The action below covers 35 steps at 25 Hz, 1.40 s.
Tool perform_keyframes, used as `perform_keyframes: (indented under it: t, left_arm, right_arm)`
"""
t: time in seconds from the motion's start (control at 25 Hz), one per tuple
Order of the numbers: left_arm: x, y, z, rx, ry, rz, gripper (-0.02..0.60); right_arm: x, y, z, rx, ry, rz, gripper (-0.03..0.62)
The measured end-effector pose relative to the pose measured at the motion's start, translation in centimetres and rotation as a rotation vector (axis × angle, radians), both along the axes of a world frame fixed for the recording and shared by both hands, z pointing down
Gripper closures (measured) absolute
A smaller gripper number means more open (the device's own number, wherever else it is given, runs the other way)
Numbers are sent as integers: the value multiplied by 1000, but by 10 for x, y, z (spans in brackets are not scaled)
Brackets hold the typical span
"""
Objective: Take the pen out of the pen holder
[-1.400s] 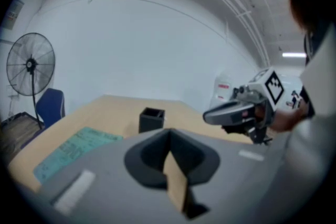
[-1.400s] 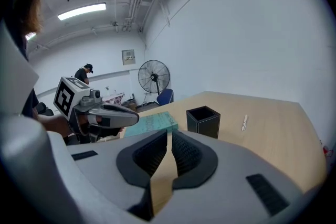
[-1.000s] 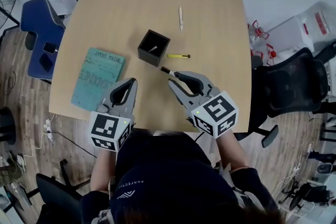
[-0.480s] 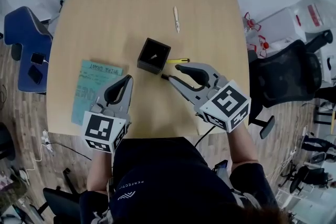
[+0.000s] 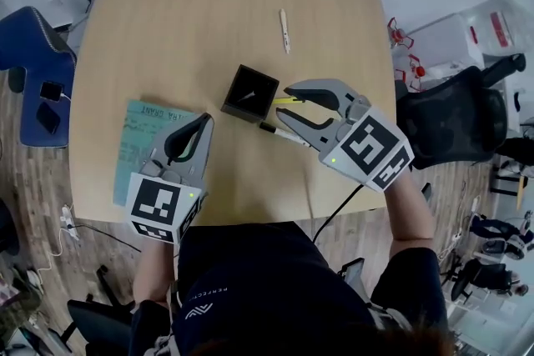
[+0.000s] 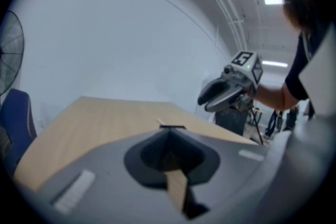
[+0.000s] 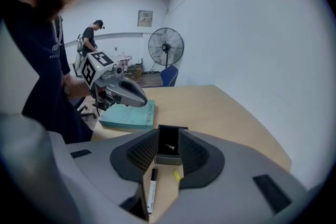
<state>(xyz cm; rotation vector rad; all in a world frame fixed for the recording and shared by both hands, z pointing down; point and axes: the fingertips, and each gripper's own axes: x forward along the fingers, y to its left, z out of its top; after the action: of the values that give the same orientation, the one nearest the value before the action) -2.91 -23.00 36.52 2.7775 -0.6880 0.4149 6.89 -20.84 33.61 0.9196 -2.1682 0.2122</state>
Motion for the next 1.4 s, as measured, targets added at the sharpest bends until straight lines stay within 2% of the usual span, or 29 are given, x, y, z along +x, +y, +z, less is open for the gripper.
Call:
perform_keyframes:
  t: [0.28,0.72,0.96,1.4]
  left_arm:
    - [-5,-6,10,-25,-4,24,574]
    - [-17,-23,27,-53,-7,1,574]
    - [-13,-30,37,-94,5,24,574]
    - [-7,-43,54,-126,2,33,574]
  right_arm:
    - [-9,-11,33,-115,144,-139,490]
    - [-10,-28,70,-236,324,-254,493]
    - [-9,-31,92,-278,453,-355,493]
    - [-6,-33,115,-336,592,-475,502]
